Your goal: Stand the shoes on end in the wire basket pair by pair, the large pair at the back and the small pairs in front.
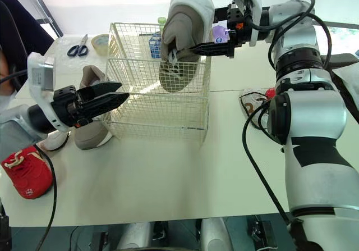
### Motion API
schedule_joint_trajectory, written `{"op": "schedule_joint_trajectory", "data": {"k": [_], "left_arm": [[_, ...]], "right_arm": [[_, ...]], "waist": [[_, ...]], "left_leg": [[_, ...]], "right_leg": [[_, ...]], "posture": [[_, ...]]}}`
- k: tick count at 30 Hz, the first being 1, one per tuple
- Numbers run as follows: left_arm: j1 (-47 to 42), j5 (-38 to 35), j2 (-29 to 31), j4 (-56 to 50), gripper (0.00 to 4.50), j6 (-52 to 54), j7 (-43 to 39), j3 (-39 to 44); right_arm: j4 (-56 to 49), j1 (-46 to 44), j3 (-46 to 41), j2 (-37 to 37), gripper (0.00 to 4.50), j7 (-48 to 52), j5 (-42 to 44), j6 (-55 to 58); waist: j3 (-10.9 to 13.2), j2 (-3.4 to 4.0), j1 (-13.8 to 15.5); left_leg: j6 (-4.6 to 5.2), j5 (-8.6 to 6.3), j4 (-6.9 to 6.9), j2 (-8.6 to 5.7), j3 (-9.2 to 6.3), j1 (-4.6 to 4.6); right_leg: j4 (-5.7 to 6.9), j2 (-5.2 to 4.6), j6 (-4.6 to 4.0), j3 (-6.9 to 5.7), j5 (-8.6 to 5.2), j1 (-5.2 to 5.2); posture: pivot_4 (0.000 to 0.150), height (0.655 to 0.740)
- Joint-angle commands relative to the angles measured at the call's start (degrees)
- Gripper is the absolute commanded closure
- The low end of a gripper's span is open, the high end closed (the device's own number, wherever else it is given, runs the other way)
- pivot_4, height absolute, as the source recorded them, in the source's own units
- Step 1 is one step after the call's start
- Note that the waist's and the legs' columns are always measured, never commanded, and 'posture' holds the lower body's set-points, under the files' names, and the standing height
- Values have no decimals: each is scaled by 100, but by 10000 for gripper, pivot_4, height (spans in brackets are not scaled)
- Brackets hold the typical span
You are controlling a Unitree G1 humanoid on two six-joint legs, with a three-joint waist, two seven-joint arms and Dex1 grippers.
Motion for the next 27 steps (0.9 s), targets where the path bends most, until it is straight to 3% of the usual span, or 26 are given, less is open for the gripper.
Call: {"op": "schedule_joint_trajectory", "data": {"k": [1,7,19,27], "left_arm": [[-75,22,4,-109,13963,-68,-12,39],[7,27,-51,-166,13963,-88,14,8],[-41,98,-183,-131,13963,-82,36,-56],[-229,-43,-81,166,13963,-84,143,251]], "right_arm": [[-187,-124,251,-138,286,156,-111,-149],[-175,-8,523,-460,286,-368,-598,-987],[-92,-113,297,-1060,286,-1200,-535,-831],[-218,307,-592,-1584,286,-2476,125,-598]], "waist": [[0,0,-4],[0,0,7],[0,0,28],[-1,-1,37]], "left_leg": [[0,0,0,0,0,0],[0,0,2,0,1,1],[-5,3,12,-2,0,3],[-5,3,13,-2,0,5]], "right_leg": [[1,0,0,0,0,0],[5,-1,0,1,0,-1],[17,-3,-1,2,-1,-1],[20,-4,-1,2,-1,0]], "posture": [[1500,7400],[1500,7400],[1500,7400],[1500,7400]]}}
